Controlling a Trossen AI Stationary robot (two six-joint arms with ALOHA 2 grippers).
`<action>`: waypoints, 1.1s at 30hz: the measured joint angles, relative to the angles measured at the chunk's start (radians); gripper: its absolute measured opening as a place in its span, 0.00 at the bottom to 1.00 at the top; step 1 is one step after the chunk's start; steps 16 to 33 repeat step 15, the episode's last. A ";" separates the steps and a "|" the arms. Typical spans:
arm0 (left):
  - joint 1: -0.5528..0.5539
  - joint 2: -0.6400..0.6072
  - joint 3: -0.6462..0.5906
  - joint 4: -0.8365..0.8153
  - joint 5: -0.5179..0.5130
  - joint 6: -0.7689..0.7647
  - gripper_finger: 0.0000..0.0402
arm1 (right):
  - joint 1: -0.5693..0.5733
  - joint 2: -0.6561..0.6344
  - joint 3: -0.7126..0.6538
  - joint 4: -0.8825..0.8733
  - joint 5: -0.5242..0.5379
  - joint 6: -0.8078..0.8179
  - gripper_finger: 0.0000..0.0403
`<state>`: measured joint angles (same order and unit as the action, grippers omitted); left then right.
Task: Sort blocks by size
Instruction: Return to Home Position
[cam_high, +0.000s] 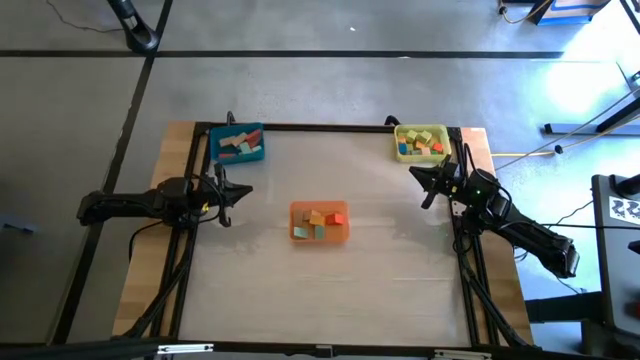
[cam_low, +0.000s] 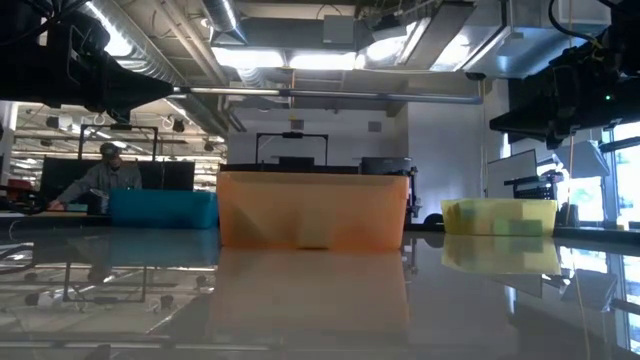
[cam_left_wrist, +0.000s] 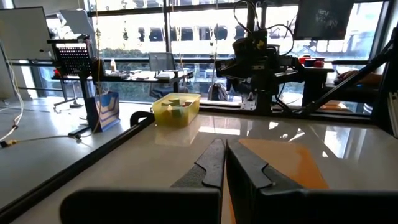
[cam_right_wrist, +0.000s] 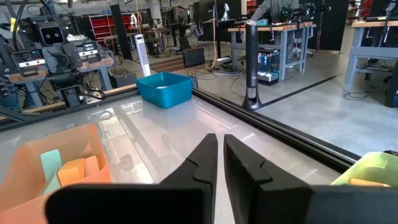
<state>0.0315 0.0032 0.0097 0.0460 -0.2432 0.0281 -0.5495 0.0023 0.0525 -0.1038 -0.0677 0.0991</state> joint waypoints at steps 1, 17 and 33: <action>0.000 0.000 0.000 0.000 0.000 -0.003 0.01 | 0.000 0.000 0.000 0.000 0.000 0.000 0.07; 0.000 0.000 0.000 0.000 0.000 -0.004 0.01 | 0.000 0.000 0.000 0.000 0.000 0.000 0.07; 0.000 0.000 0.000 0.000 0.000 -0.004 0.01 | 0.000 0.000 0.000 0.000 0.000 0.000 0.07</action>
